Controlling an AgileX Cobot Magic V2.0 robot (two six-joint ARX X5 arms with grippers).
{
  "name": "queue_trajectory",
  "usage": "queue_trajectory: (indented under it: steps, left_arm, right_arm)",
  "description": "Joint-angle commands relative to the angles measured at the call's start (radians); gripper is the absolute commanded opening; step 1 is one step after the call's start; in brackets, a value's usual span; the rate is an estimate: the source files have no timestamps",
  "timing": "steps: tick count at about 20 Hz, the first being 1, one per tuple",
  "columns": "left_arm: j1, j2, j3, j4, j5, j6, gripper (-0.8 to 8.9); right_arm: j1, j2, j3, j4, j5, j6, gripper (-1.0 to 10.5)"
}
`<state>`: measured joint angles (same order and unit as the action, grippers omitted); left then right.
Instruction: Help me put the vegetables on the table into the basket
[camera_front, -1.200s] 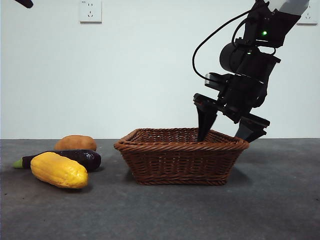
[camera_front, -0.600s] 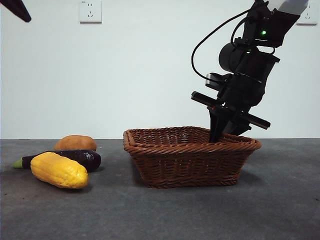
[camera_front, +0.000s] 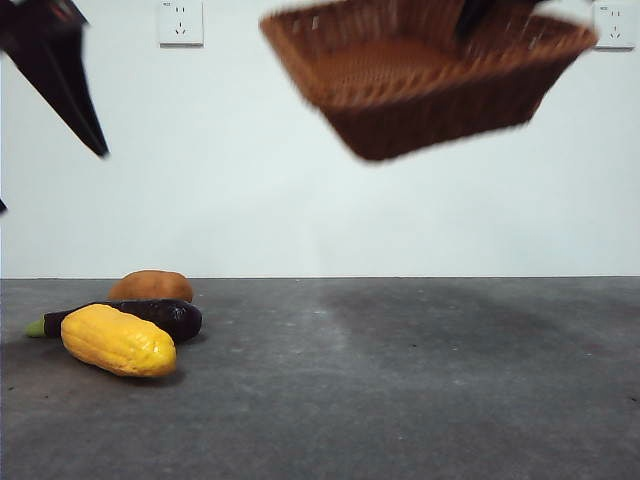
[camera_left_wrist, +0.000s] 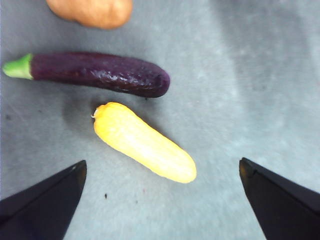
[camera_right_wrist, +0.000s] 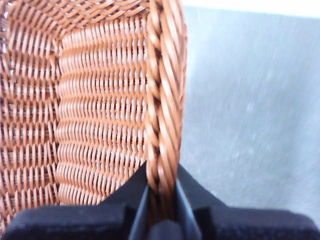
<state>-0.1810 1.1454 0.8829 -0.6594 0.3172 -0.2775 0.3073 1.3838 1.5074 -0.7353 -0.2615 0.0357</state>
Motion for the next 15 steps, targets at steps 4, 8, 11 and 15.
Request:
queue_trajectory:
  steps: [4,8,11,15]
  left_arm:
    - [-0.087,0.195,0.005,0.077,-0.073,-0.179,5.97]
    - [-0.141,0.315,0.03,0.104,-0.103,-0.261,5.98]
    - [-0.167,0.382,0.068,0.09,-0.135,-0.306,5.98]
    - [-0.179,0.47,0.143,0.01,-0.175,-0.344,5.97]
  right_arm:
    - [0.001,-0.148,0.005,-0.075,-0.008,-0.053,-0.1]
    - [0.001,-0.185,0.005,-0.133,-0.011,-0.085,-0.1]
    - [0.001,-0.185,0.005,-0.175,-0.021,-0.113,-0.1]
    - [0.001,-0.185,0.005,-0.187,-0.034,-0.127,-0.1]
